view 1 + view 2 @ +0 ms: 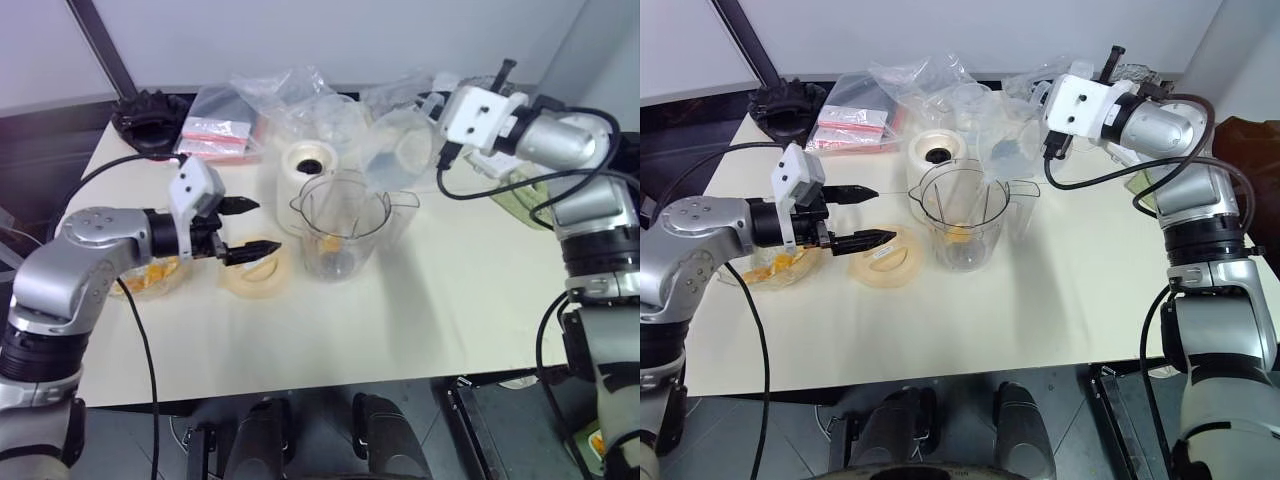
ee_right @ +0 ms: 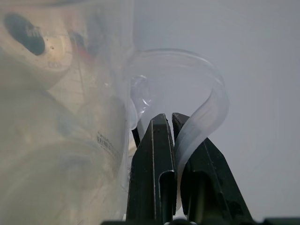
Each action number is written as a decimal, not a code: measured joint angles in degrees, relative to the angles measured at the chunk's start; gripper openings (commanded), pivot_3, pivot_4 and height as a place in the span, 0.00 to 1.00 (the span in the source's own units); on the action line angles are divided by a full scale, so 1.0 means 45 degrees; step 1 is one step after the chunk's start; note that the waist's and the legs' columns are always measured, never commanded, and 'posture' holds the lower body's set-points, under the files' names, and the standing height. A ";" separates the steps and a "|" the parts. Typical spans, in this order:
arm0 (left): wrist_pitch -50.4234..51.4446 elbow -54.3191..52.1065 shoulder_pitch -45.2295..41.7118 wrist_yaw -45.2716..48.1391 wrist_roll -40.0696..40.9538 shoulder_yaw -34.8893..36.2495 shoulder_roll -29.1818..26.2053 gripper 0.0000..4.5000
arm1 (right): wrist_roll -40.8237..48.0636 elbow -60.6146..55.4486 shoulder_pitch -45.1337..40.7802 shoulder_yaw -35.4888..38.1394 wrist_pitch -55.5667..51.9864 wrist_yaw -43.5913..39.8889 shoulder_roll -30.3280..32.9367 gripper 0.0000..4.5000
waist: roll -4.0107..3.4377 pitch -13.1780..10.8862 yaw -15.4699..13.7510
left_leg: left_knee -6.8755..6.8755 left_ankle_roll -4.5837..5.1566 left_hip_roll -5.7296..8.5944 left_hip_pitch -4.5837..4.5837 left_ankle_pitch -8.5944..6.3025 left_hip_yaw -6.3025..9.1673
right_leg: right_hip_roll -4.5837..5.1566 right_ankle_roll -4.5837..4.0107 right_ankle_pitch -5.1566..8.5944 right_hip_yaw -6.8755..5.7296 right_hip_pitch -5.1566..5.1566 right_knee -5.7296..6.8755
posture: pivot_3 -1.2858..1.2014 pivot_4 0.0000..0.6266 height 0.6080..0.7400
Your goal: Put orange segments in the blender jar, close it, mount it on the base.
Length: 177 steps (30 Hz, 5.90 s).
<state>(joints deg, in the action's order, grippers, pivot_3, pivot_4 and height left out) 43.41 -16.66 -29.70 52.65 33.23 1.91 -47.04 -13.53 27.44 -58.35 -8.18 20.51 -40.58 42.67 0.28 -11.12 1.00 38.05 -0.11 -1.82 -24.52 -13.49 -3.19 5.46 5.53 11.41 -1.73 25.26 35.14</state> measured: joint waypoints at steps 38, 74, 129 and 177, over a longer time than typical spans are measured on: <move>0.1264 -0.1303 -0.0417 0.0331 0.1903 0.0023 0.0210 1.00 | 0.5166 -0.3975 0.8499 0.8384 -0.6513 0.7903 -0.3562 0.00 | 0.0004 0.0008 0.0012 | 0.0007 -0.0013 0.0001 0.0036 0.0010 0.0014 | -0.0021 -0.0015 -0.0009 0.0030 -0.0022 0.0016 | 0.52 0.24 1.00; 0.1232 -0.1245 0.0147 0.0031 0.1316 -0.0249 0.0226 1.00 | 0.4800 0.5354 0.7897 0.7589 -0.0794 0.8799 -0.3613 0.99 | 0.0026 0.0013 0.0385 | 0.0008 -0.0013 -0.0001 0.0164 0.0010 0.0025 | -0.0034 -0.0020 -0.0006 0.0053 -0.0143 -0.0005 | 0.52 0.24 1.00; -0.6284 1.2790 -0.4753 0.2173 -0.8672 -0.5145 0.3703 1.00 | 1.7713 -1.6214 1.8786 0.9317 -1.1728 0.5072 -0.1309 0.99 | 0.0062 0.0050 -0.0724 | 0.0048 0.0038 -0.0002 -0.0061 -0.0035 0.0053 | 0.0012 -0.0041 -0.0008 -0.0045 -0.0092 -0.0220 | 0.52 0.24 1.00; -0.7025 1.7013 -1.4706 0.5368 -0.8004 -0.3190 0.4147 0.06 | 1.6362 -1.4194 1.4873 0.8053 -1.2627 0.4125 0.0289 1.00 | 0.0136 0.0071 -0.0726 | 0.0055 0.0058 0.0010 -0.0087 -0.0038 0.0088 | -0.0038 -0.0033 -0.0018 -0.0030 -0.0088 -0.0205 | 0.52 0.24 1.00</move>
<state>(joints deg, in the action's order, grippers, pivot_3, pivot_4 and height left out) 11.80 59.90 -95.88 76.81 -2.79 -12.44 -28.38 60.10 -36.43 8.57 28.05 -36.31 -22.02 43.96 0.89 -10.80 -2.27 38.30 0.15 -1.77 -24.91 -13.67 -2.80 5.29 5.38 11.33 -1.86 24.87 34.22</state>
